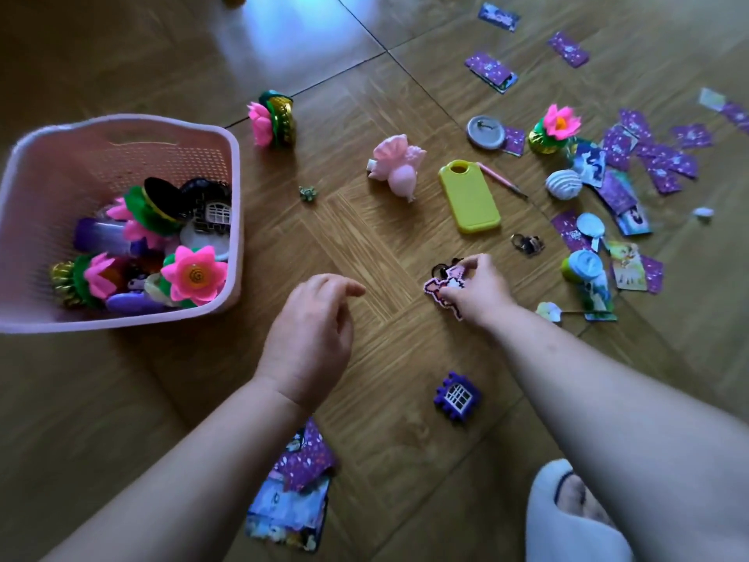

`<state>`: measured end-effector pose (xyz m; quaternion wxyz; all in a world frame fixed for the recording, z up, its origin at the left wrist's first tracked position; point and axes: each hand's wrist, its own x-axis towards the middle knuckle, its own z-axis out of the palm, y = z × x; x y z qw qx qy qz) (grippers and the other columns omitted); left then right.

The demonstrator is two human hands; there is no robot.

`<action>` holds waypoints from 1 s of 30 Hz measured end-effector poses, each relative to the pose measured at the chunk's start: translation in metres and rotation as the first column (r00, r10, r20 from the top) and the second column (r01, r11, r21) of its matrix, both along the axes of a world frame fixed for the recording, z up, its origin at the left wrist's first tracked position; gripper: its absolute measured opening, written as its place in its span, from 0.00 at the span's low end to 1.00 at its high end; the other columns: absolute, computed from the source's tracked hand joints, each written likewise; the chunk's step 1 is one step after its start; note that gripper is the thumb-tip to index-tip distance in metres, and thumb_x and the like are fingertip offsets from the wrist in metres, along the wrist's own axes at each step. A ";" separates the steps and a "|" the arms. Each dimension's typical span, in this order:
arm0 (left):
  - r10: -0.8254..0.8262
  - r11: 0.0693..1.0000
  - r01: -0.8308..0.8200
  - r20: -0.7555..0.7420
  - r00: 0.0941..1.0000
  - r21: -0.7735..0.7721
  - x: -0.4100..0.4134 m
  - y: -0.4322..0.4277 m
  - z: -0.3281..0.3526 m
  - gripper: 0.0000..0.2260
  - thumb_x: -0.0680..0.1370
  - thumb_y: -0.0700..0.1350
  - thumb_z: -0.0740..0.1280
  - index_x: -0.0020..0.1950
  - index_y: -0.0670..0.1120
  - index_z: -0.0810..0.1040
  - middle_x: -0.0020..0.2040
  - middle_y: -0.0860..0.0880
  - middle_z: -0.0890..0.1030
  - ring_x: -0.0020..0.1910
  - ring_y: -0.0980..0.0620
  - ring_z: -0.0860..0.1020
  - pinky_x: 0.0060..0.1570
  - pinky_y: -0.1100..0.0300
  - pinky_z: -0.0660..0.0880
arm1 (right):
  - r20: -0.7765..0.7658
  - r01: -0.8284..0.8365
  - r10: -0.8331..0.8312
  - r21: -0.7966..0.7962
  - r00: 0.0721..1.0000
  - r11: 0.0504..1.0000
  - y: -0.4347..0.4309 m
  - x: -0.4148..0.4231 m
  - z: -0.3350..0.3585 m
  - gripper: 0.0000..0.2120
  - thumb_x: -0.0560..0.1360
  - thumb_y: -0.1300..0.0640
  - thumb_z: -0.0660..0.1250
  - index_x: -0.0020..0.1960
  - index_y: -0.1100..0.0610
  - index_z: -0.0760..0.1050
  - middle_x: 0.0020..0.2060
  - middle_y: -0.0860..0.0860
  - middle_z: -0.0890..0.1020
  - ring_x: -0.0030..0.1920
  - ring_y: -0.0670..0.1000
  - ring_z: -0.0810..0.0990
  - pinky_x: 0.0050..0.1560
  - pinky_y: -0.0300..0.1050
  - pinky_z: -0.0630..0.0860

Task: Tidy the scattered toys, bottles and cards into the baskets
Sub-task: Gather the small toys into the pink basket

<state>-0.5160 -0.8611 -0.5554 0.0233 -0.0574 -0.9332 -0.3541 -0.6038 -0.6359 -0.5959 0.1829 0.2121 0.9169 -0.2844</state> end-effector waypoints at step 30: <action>0.263 0.881 -0.229 0.027 0.964 -0.415 -0.058 -0.133 0.064 0.30 0.74 0.55 0.66 0.73 0.42 0.67 0.68 0.40 0.72 0.66 0.39 0.70 0.68 0.48 0.65 | -0.209 -0.156 -0.012 -0.770 0.978 0.618 -0.145 0.017 0.111 0.05 0.75 0.65 0.69 0.47 0.55 0.78 0.40 0.52 0.83 0.39 0.48 0.79 0.34 0.41 0.75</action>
